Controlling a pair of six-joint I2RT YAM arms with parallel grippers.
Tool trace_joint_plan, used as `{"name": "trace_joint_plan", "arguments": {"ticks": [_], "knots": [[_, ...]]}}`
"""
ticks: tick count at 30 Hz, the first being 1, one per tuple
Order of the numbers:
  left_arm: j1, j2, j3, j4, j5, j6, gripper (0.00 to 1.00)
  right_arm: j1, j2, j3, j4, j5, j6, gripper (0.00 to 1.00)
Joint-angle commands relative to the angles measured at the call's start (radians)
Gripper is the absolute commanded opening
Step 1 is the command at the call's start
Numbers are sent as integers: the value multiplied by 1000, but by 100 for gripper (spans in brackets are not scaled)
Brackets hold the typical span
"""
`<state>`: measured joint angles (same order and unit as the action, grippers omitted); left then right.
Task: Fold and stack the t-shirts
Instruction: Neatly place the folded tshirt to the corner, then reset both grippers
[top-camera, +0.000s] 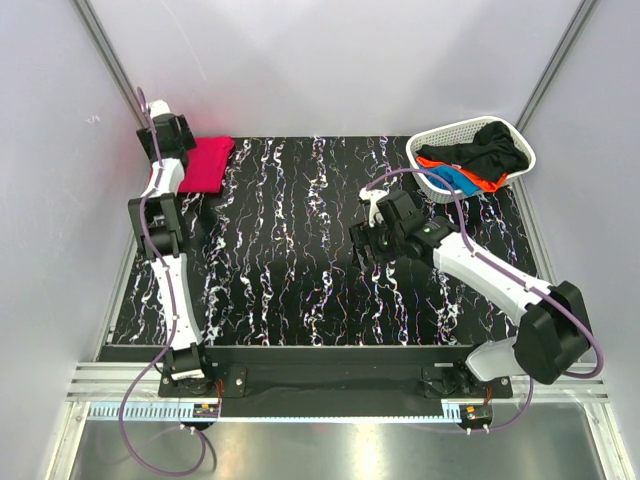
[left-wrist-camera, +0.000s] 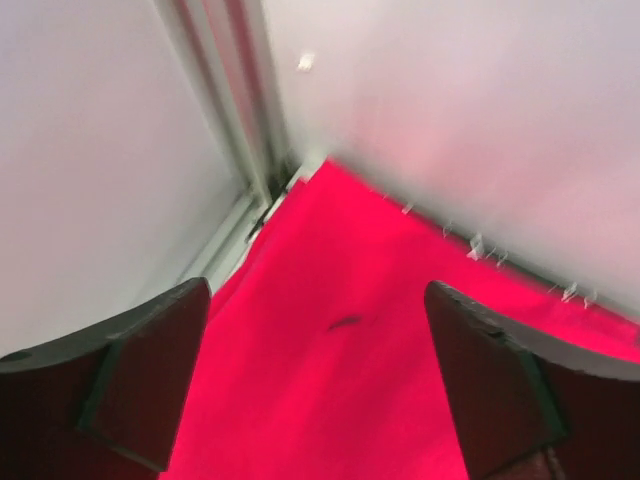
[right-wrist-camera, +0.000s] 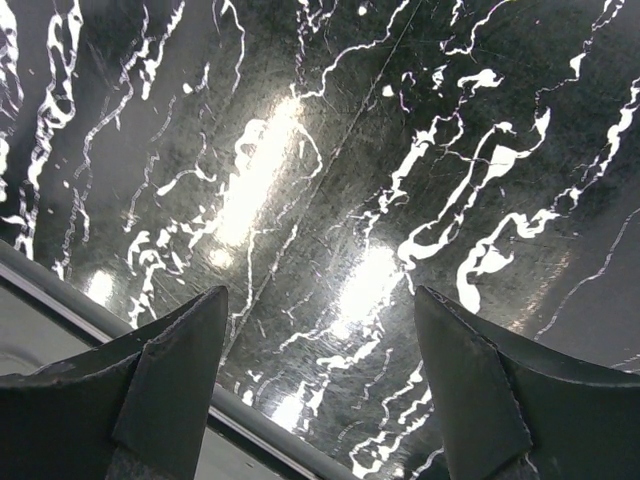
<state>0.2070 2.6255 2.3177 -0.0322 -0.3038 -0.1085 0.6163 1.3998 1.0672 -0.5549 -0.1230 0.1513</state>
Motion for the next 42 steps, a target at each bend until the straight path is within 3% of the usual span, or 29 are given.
{"name": "trace_joint_plan", "arguments": {"ticks": [1, 4, 8, 11, 13, 15, 16, 17, 18, 20, 24, 26, 27, 29, 30, 31, 36, 41, 42], "knots": [[-12, -216, -142, 61, -63, 1, 99, -10, -59, -18, 41, -18, 60, 82], [-26, -353, -320, 34, -23, -40, 99, -12, -139, -70, 75, 3, 131, 83], [-98, -691, -588, -44, 43, -85, 99, -13, -295, -182, 144, 31, 278, 89], [-159, -893, -861, -77, 205, -187, 99, -16, -458, -298, 168, 46, 424, 99], [-190, -1097, -1022, -61, 355, -295, 99, -17, -592, -401, 179, 71, 566, 100], [-202, -1284, -1277, -17, 470, -432, 99, -20, -739, -479, 197, 107, 737, 100], [-202, -1346, -1373, 74, 594, -489, 99, -18, -792, -557, 213, 115, 787, 100], [-202, -1402, -1558, 116, 647, -537, 99, -17, -842, -597, 219, 117, 830, 100], [-222, -1529, -1637, 145, 685, -612, 99, -18, -943, -631, 223, 117, 900, 100], [-225, -1655, -1785, 227, 799, -683, 99, -18, -1042, -732, 227, 117, 965, 100], [-276, -1846, -2006, 222, 978, -811, 99, -17, -1296, -848, 204, 109, 1138, 99], [-296, -1952, -2081, 358, 1031, -900, 99, -18, -1375, -894, 182, 111, 1182, 100], [-300, -1990, -2132, 424, 1048, -1030, 99, -17, -1375, -900, 182, 103, 1203, 100], [-307, -2096, -2308, 750, 1062, -1204, 99, -17, -1336, -883, 184, 98, 1206, 100], [-307, -2131, -2377, 884, 1016, -1373, 99, -18, -1320, -882, 184, 92, 1202, 100], [-307, -2165, -2488, 1075, 987, -1442, 99, -17, -1323, -892, 185, 92, 1200, 100], [-307, -2400, -2509, 1104, 970, -1589, 99, -18, -1368, -973, 194, 71, 1222, 100], [-311, -2402, -2509, 1392, 904, -1746, 99, -18, -1366, -1064, 410, -73, 1162, 100], [-311, -2397, -2509, 1510, 860, -1773, 99, -17, -1384, -1066, 456, -104, 1163, 100]]}}
